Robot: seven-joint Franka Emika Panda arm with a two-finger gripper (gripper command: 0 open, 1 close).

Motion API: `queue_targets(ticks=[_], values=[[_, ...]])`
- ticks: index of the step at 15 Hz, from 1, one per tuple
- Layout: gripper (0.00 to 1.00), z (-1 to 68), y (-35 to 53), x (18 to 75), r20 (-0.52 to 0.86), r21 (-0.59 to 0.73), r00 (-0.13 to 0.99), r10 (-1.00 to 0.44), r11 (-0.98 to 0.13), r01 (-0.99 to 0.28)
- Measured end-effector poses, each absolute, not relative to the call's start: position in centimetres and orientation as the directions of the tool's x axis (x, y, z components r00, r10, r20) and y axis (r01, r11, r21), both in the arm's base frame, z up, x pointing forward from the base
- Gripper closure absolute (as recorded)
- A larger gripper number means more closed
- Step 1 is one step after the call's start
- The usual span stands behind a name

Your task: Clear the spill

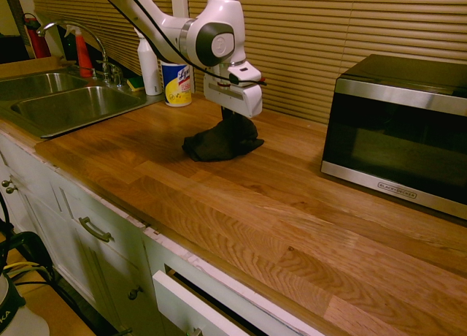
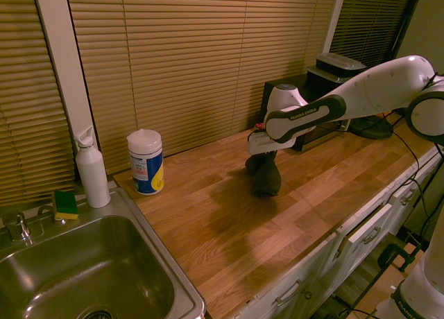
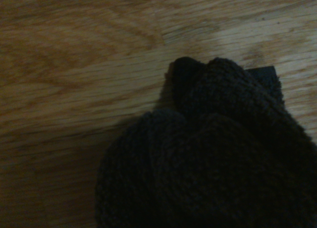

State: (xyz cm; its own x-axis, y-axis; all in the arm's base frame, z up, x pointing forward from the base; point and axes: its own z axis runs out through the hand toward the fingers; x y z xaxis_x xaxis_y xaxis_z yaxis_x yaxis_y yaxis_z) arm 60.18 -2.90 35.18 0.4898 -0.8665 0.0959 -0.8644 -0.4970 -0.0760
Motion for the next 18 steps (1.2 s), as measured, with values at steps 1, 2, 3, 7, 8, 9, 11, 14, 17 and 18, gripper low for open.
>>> queue_targets(ticks=[1,2,3,7,8,9,11,14,17,18], values=[[1.0,35.3,-2.0,60.0,0.1,-0.074,0.501,-0.86,-0.508,-0.858],[1.0,35.3,-0.5,59.9,0.107,-0.07,0.513,-0.852,-0.521,-0.85],[1.0,35.4,1.5,59.8,0.116,-0.067,0.526,-0.842,-0.535,-0.842],[1.0,35.1,11.7,58.3,0.137,-0.047,0.589,-0.797,-0.599,-0.799],[1.0,35.1,14.0,57.8,0.141,-0.043,0.603,-0.785,-0.614,-0.788],[1.0,35.0,16.0,57.2,0.145,-0.037,0.617,-0.773,-0.627,-0.778],[1.0,34.9,19.8,55.9,0.151,-0.028,0.642,-0.751,-0.653,-0.757],[1.0,34.6,24.7,54.6,0.166,-0.016,0.675,-0.719,-0.687,-0.727],[1.0,34.2,29.8,54.3,0.176,0.008,0.706,-0.686,-0.717,-0.697],[1.0,34.1,31.7,54.2,0.179,0.015,0.718,-0.673,-0.728,-0.686]])
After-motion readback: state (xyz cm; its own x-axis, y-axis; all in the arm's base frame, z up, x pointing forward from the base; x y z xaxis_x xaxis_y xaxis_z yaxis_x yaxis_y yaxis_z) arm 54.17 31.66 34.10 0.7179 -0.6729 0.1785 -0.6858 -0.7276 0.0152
